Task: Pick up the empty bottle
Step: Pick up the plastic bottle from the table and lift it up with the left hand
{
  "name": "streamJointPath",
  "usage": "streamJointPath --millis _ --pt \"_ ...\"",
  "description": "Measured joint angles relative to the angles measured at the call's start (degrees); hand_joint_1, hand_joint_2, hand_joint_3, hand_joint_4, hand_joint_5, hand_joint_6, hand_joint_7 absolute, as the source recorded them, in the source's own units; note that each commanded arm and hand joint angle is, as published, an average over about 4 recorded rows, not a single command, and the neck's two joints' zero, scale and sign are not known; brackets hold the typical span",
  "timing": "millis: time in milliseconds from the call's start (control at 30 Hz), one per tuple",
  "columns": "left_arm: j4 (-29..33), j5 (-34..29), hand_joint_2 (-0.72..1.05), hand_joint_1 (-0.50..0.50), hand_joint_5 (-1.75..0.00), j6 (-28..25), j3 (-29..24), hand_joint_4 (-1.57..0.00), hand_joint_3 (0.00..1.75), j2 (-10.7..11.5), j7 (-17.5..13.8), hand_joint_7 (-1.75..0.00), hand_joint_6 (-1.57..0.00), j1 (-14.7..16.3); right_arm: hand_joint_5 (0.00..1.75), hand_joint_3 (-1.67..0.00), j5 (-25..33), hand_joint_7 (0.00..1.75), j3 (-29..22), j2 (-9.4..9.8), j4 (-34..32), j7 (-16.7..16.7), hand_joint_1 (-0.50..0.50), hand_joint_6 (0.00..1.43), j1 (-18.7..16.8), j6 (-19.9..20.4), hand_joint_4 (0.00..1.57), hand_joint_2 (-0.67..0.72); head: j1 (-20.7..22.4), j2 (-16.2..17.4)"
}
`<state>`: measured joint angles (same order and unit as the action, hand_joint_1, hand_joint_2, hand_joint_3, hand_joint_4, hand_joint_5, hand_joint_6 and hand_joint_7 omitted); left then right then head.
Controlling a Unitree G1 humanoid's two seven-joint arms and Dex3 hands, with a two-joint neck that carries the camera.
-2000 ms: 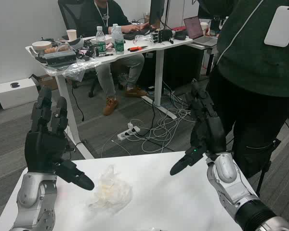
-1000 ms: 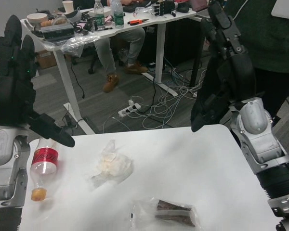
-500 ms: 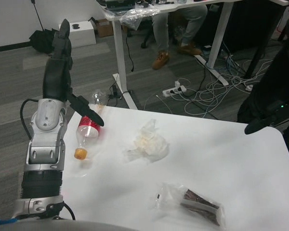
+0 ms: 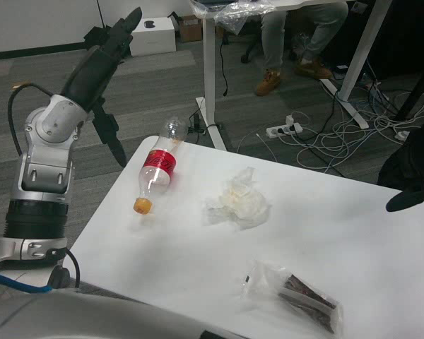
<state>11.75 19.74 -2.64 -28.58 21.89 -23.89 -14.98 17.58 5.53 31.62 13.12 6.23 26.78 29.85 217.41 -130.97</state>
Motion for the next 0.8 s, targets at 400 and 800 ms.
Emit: streamJointPath --millis 400,800 --pt "-3.95 12.79 0.74 -0.50 0.00 3.83 13.13 0.00 0.00 28.63 -9.19 0.00 0.00 3.17 0.00 0.00 4.27 0.00 8.72 0.23 7.28 -0.06 -0.33 0.00 0.93 0.38 0.00 0.57 -0.06 0.54" --pt "-21.14 35.22 0.63 -0.50 0.00 18.51 23.39 0.00 0.00 19.49 -6.18 0.00 0.00 -5.95 0.00 0.00 9.79 0.00 15.53 2.75 8.11 -0.44 -0.33 0.00 2.71 2.09 0.00 0.58 -1.98 -0.68"
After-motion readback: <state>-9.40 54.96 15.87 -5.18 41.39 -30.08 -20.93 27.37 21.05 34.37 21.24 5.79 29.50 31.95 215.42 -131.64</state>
